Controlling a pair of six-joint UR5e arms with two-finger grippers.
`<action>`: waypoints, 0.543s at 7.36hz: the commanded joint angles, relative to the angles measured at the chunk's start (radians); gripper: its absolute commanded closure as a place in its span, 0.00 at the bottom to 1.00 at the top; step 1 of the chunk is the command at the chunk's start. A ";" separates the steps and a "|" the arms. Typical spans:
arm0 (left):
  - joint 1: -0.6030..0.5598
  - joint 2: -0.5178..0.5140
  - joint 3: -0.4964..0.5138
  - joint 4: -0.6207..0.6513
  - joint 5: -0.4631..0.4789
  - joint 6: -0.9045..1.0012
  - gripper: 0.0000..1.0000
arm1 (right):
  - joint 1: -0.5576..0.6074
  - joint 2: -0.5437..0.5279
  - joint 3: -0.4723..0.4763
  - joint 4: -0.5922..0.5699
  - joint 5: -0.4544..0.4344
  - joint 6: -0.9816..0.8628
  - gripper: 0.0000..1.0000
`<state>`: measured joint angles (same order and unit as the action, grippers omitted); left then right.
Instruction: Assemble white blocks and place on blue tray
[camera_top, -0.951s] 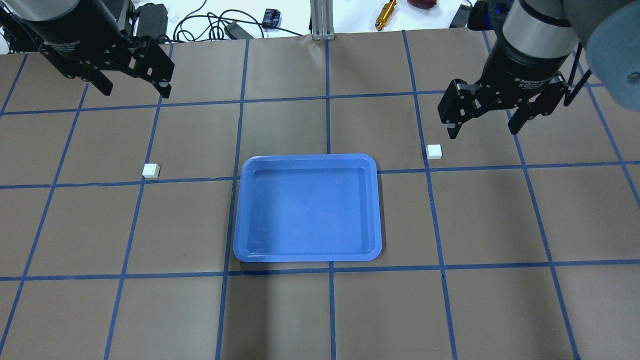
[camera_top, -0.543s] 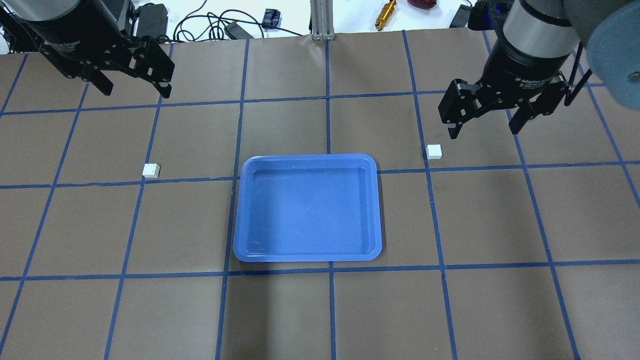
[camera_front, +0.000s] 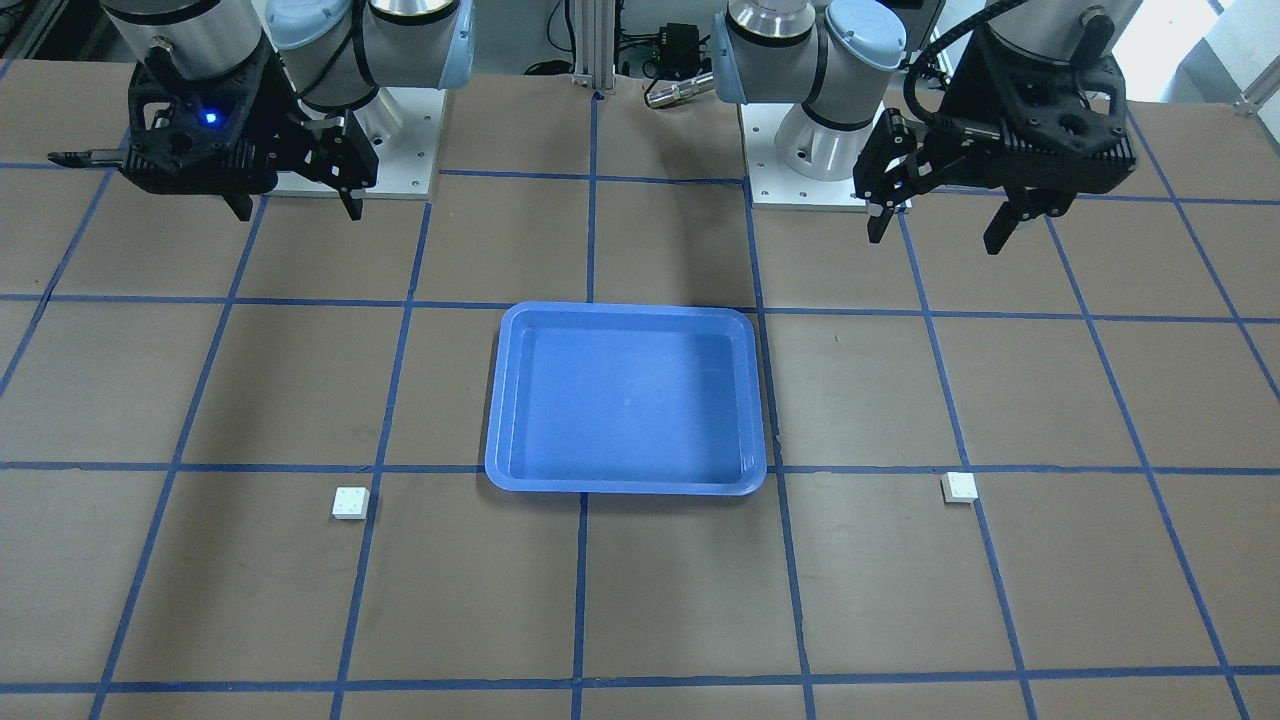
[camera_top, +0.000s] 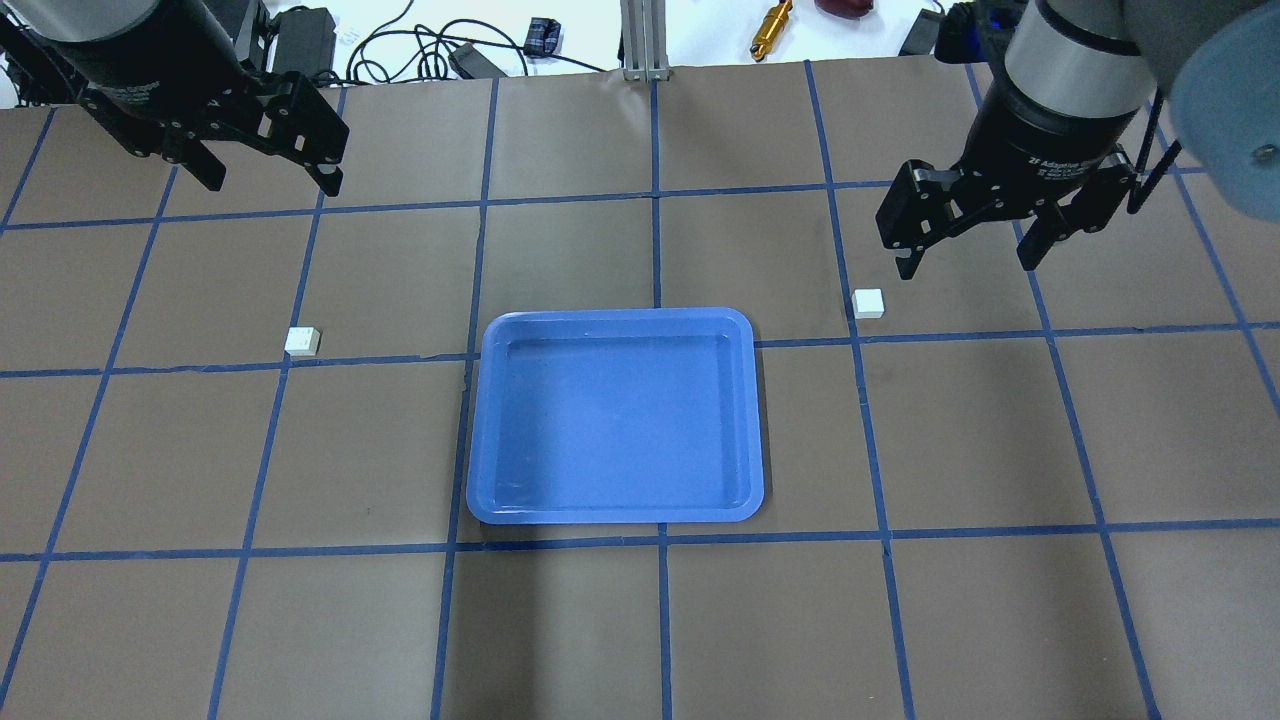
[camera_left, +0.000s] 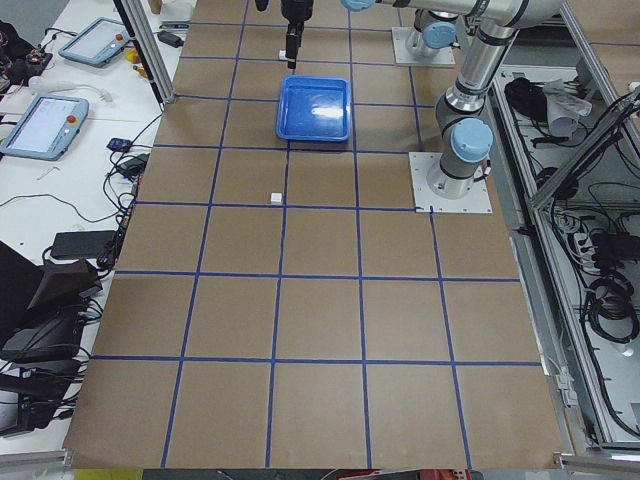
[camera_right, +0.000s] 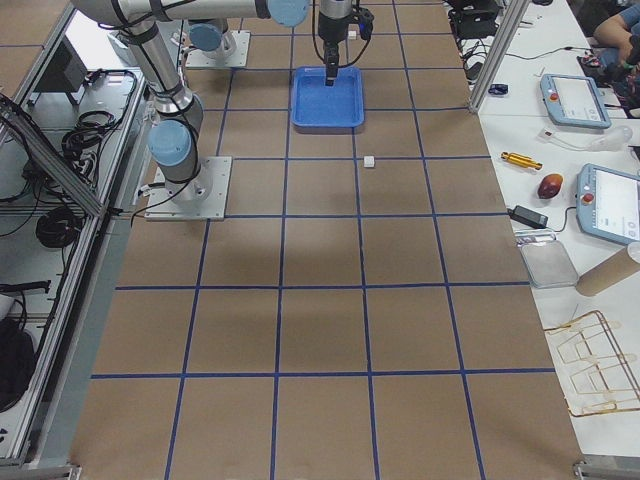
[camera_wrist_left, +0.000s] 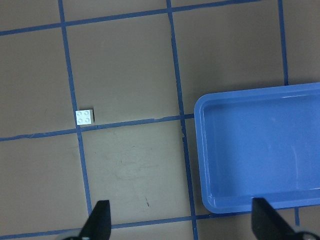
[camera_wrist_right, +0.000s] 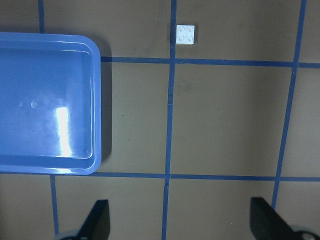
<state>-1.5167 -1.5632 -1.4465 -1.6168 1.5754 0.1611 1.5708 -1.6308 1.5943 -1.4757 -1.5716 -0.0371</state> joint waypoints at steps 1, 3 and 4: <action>0.000 0.000 0.000 0.000 0.000 0.000 0.00 | 0.000 0.002 0.001 0.000 -0.001 0.005 0.00; 0.001 0.000 0.000 -0.009 0.002 0.000 0.00 | 0.000 0.000 0.001 0.000 -0.001 0.005 0.00; 0.003 -0.001 -0.005 -0.006 0.002 0.002 0.00 | 0.000 0.000 0.001 -0.002 -0.001 0.003 0.00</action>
<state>-1.5154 -1.5633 -1.4478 -1.6241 1.5767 0.1613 1.5708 -1.6304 1.5953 -1.4759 -1.5719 -0.0326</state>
